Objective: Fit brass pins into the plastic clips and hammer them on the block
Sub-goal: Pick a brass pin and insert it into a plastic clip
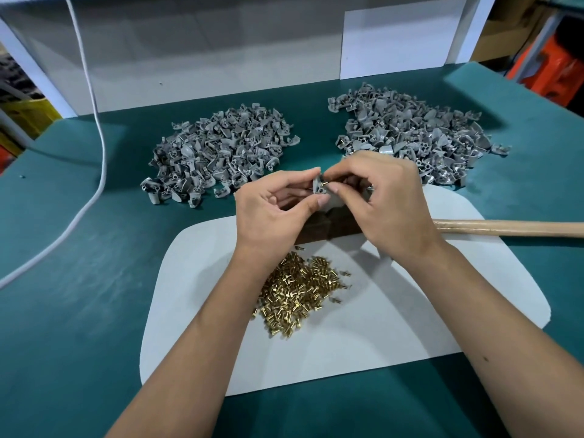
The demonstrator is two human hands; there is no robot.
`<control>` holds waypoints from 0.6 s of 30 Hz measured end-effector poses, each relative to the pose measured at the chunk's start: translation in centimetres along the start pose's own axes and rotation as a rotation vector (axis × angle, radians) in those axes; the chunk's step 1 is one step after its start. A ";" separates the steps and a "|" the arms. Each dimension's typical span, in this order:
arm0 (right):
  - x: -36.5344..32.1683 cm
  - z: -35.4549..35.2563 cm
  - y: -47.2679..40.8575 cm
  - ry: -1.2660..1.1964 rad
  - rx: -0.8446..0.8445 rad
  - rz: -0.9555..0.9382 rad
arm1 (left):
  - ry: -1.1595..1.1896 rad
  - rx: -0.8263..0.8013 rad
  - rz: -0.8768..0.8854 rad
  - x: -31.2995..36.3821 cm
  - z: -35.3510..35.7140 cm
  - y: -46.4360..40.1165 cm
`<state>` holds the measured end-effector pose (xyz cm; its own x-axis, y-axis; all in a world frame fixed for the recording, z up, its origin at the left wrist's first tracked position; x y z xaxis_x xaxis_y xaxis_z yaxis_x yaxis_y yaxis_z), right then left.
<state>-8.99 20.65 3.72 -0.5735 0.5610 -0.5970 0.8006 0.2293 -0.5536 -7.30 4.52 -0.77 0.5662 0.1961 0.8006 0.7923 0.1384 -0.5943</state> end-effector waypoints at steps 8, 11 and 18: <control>-0.6 -0.3 0.0 -0.027 0.020 -0.102 | 0.065 -0.062 -0.021 -0.2 0.1 -0.3; -0.6 0.1 0.1 -0.034 -0.026 -0.069 | 0.061 -0.045 -0.046 -0.2 0.1 -0.5; -0.4 0.7 0.3 -0.077 -0.070 0.035 | 0.221 -0.100 -0.085 -0.3 -0.3 -0.5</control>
<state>-8.68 19.96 3.43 -0.5547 0.5075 -0.6594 0.8288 0.2670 -0.4917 -7.85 4.11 -0.70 0.5237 -0.0305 0.8514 0.8516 0.0469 -0.5221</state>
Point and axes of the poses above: each hand's wrist, its own y-axis away from the middle knuckle, its own z-axis out of the palm, x = y × z, the point moved 7 cm from there along -y, towards the middle knuckle, and after that the axes turned 11 degrees about z, right-handed, at the moved point
